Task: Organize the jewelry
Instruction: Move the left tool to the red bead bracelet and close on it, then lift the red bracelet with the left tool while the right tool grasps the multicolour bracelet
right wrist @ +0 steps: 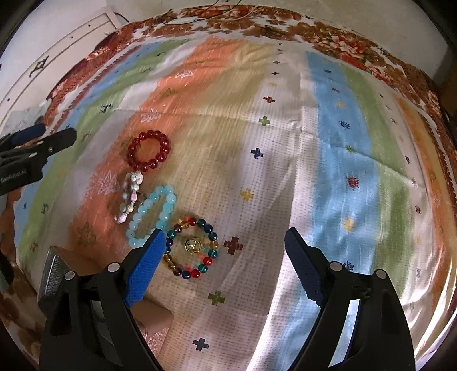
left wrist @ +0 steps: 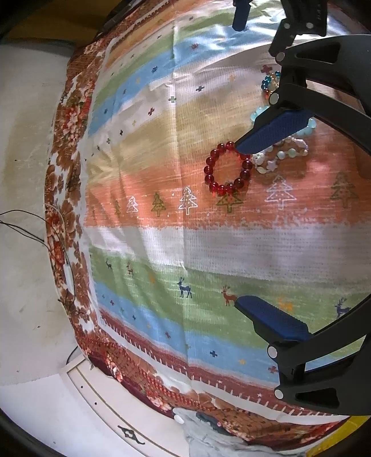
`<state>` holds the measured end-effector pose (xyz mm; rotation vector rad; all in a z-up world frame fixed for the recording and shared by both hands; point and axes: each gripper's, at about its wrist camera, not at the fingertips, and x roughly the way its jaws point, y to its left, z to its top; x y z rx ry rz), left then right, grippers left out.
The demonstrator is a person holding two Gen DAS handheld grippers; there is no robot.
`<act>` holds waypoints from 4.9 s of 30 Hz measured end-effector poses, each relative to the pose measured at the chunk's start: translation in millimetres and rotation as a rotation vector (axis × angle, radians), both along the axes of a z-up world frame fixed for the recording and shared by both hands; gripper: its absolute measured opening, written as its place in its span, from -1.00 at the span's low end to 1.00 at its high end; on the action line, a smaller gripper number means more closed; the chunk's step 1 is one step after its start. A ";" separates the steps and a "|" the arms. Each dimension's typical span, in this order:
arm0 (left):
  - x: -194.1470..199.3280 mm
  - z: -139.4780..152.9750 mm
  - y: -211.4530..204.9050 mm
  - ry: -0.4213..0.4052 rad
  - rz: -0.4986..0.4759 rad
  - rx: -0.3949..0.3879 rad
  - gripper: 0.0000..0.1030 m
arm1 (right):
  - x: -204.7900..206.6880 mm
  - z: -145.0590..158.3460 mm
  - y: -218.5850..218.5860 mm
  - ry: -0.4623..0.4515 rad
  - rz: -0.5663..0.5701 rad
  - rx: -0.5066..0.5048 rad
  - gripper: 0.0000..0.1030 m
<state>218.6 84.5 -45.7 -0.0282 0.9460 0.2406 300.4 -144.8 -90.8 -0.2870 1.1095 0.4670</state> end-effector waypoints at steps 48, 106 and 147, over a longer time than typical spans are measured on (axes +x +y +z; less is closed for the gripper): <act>70.2 -80.6 13.7 0.192 -0.017 -0.069 0.89 | 28.1 -56.9 9.6 0.129 -0.032 -0.105 0.66; 40.9 -27.2 -15.5 0.064 -0.113 -0.175 -0.75 | 2.1 1.5 12.8 -0.044 0.004 0.040 -0.80; -70.5 40.4 -29.3 -0.116 -0.108 -0.210 -0.75 | -73.7 81.4 11.6 -0.266 0.068 0.234 -0.80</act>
